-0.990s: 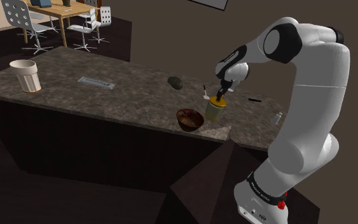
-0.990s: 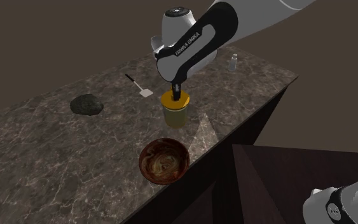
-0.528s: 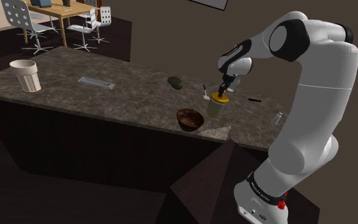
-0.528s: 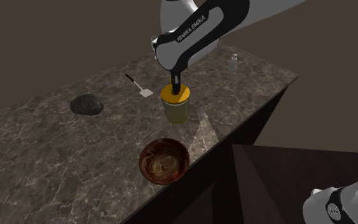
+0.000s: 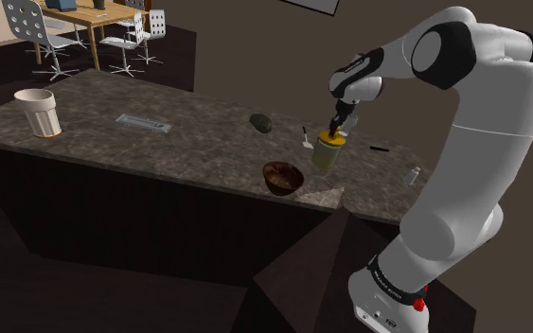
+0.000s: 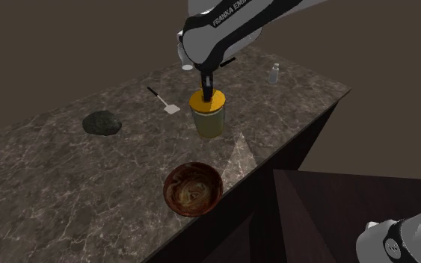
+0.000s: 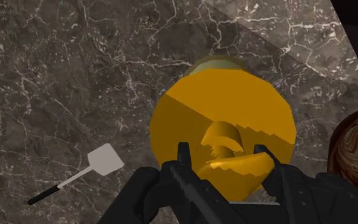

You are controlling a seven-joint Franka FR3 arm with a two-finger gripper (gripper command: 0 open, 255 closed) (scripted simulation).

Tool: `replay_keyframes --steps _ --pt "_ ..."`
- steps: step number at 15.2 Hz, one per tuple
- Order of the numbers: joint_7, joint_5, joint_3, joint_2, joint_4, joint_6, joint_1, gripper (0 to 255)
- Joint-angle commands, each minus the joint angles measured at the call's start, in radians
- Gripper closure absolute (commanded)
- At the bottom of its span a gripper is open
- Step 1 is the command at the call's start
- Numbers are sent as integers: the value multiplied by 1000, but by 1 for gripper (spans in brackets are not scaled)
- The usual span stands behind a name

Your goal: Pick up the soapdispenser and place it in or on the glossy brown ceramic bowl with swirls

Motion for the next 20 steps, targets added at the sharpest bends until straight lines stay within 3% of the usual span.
replay_keyframes --steps 1,16,20 --pt "3 -6 -3 -12 14 -25 3 255" --pt "16 -46 -19 -100 101 -194 18 255" --pt "125 -113 -3 -204 13 -209 86 255"
